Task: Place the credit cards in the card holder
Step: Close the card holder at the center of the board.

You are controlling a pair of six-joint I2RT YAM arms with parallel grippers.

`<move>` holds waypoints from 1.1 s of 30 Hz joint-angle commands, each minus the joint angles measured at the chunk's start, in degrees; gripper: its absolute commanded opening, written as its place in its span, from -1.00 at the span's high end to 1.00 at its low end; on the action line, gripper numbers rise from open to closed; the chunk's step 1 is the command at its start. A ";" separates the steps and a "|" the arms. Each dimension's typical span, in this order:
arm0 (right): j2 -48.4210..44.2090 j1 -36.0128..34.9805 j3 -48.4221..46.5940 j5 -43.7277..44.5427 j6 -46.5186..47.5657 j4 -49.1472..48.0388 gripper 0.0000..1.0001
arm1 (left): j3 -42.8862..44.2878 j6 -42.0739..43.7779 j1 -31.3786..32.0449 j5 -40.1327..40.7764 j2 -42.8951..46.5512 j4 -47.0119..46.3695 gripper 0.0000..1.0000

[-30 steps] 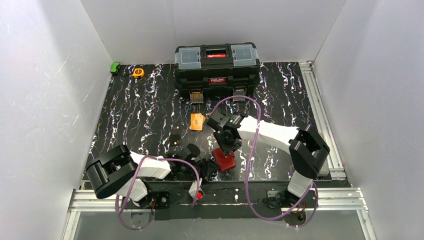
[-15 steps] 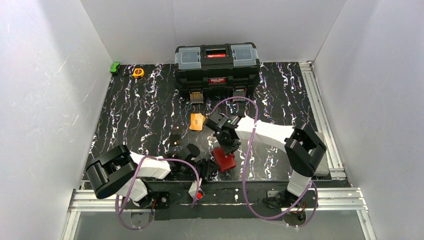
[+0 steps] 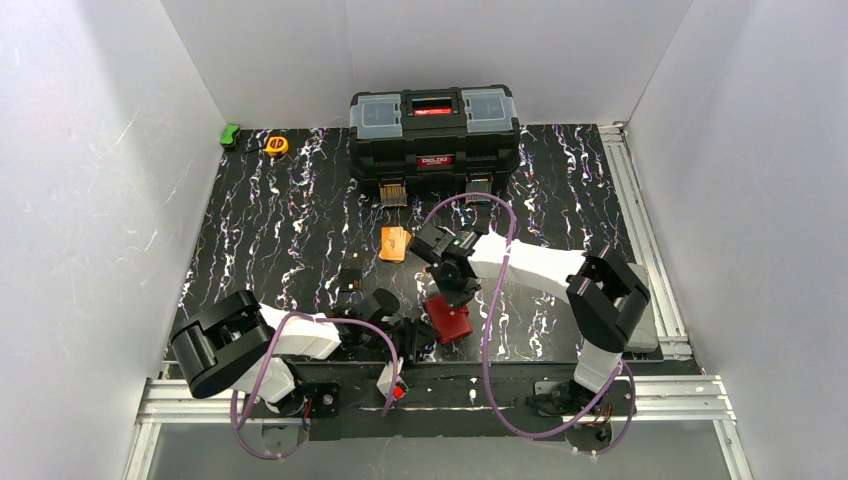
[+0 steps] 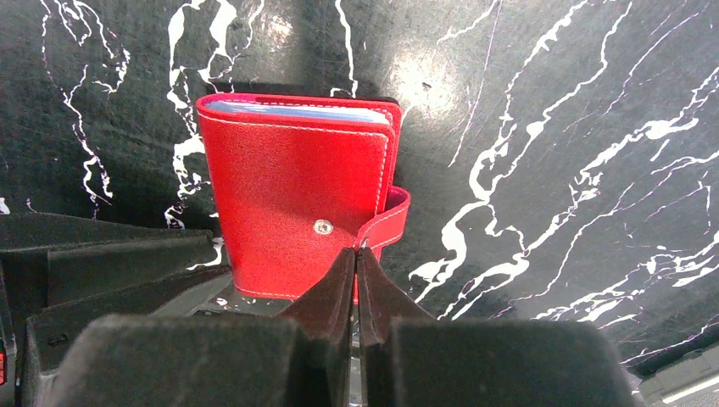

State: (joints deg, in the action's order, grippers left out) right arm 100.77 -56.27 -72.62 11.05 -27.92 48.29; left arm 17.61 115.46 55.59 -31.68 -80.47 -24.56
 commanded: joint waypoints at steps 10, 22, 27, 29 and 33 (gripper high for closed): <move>0.24 -0.25 -1.17 -3.13 0.94 -1.82 0.97 | -2.57 -2.15 0.66 0.66 -0.48 8.83 0.50; 3.22 -0.35 -0.80 -6.48 2.97 -2.98 0.97 | -2.84 -2.47 0.78 0.68 -0.29 8.88 0.50; 3.38 -0.53 -0.51 -7.39 3.73 -3.35 0.97 | -2.92 -2.60 0.79 0.74 -0.22 8.83 0.50; 3.76 -0.62 -0.67 -7.63 4.41 -3.32 0.97 | -3.02 -2.65 0.78 0.57 -0.22 8.88 0.51; 5.40 -0.77 -2.10 -7.91 5.41 -2.73 0.97 | -3.10 -2.86 0.95 0.56 -0.22 8.89 0.50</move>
State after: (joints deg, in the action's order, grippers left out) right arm 104.09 -56.36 -72.84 4.54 -23.64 45.95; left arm 17.21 115.39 56.01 -30.94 -80.14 -24.84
